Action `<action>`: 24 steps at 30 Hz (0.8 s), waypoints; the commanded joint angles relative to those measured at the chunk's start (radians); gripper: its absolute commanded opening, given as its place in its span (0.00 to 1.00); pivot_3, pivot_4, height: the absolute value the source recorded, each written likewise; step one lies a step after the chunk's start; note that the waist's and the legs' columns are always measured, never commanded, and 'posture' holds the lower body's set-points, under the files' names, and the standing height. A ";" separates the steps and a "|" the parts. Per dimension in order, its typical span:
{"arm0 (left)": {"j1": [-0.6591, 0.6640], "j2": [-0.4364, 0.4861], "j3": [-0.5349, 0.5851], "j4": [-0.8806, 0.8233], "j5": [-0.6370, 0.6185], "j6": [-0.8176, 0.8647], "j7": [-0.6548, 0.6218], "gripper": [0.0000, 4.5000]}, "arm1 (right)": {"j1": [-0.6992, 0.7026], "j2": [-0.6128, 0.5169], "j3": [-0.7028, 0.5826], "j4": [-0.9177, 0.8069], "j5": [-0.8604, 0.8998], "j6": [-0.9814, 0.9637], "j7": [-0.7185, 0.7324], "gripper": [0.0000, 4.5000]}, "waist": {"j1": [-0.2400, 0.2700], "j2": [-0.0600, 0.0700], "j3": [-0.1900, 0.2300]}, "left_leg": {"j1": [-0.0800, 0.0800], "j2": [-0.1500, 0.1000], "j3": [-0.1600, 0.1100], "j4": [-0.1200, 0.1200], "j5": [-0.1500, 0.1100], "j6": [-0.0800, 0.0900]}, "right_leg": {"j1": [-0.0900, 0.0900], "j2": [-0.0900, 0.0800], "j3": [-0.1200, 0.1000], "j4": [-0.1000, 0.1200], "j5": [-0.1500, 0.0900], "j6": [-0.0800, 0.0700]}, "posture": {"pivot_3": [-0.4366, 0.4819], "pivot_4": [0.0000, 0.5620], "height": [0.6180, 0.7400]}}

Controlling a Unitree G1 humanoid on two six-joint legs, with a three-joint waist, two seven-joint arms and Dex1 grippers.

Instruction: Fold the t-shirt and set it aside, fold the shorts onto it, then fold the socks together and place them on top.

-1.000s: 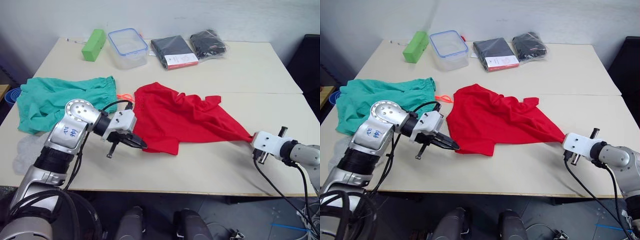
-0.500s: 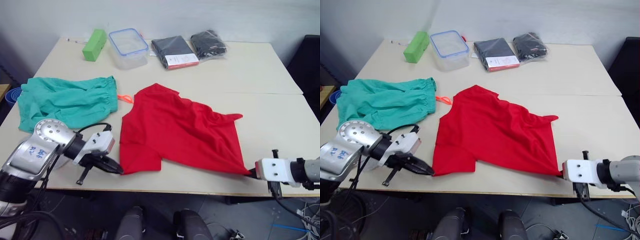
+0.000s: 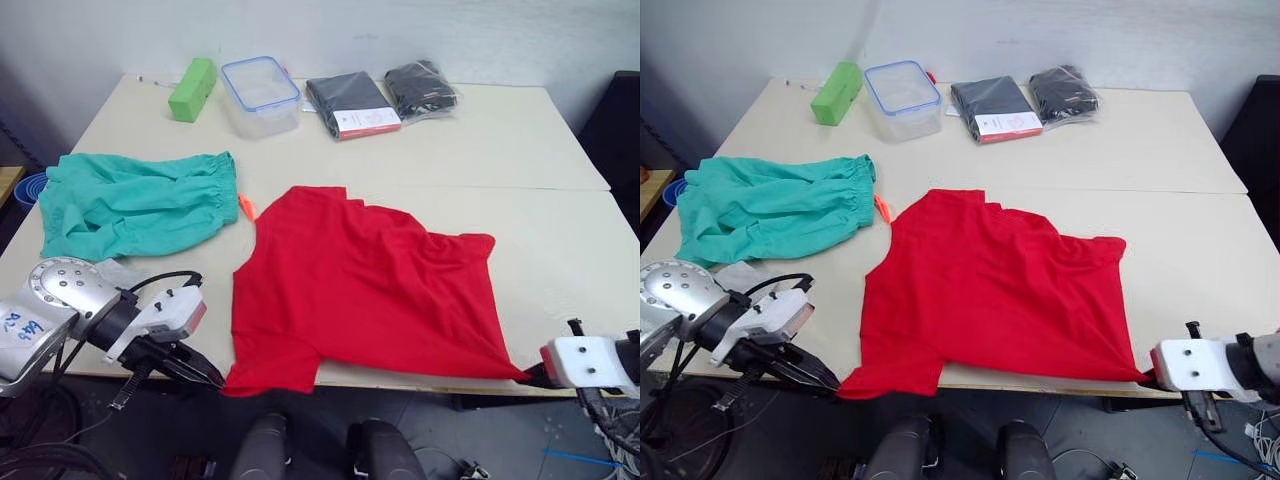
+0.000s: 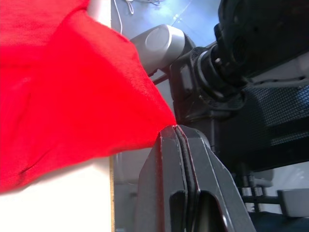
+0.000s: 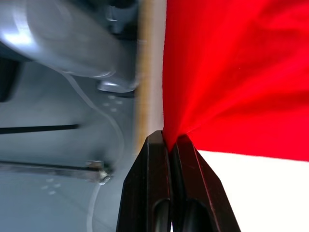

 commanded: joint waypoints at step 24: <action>-0.449 -0.403 -0.087 0.582 0.170 0.216 0.333 0.00 | -0.485 0.012 0.323 0.295 0.261 0.547 0.127 0.00 | -0.001 0.000 0.000 | -0.001 0.000 0.001 0.002 0.002 -0.003 | -0.002 0.000 0.000 0.003 0.000 0.000 | 0.48 0.27 1.00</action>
